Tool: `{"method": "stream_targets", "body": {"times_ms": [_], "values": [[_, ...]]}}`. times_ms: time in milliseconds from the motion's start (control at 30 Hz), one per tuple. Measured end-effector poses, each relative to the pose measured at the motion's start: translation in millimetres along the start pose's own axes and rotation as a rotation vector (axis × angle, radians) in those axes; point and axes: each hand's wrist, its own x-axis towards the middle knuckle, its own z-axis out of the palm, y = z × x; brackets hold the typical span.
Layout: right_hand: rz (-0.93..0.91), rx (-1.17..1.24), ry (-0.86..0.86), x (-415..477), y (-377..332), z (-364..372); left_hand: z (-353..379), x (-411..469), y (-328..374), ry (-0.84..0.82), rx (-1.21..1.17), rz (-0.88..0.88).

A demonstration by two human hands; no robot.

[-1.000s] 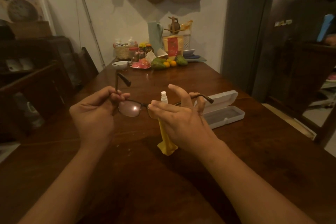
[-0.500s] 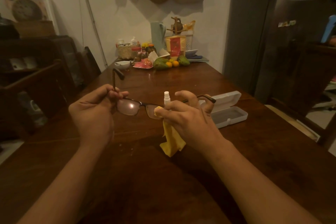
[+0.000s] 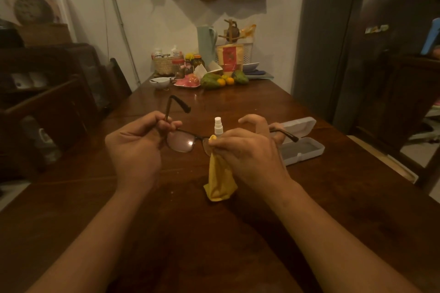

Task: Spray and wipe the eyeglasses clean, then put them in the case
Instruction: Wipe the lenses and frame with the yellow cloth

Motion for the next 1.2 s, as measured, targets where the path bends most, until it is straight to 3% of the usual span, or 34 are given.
{"method": "stream_targets", "body": {"times_ms": [167,300,433,600,700,900,1200], "values": [[0.046,0.011,0.048,-1,-1,2,2,-1,3,-0.006,-0.004,-0.009],[-0.078,-0.041,-0.093,1,-4,1,1,-1,4,0.007,0.004,-0.022],[-0.052,-0.113,-0.102,1,0,-5,0,1,3,0.045,-0.001,-0.049],[0.047,0.013,0.118,1,-4,-2,6,-8,-1,0.016,0.09,-0.042],[-0.012,-0.002,0.209,2,-12,0,14,-15,-4,-0.002,0.102,-0.063],[-0.151,-0.061,-0.034,-1,-15,6,17,-17,-4,-0.007,0.077,-0.106],[-0.231,-0.137,-0.04,1,-11,5,16,-15,-1,0.004,0.059,-0.097]]}}
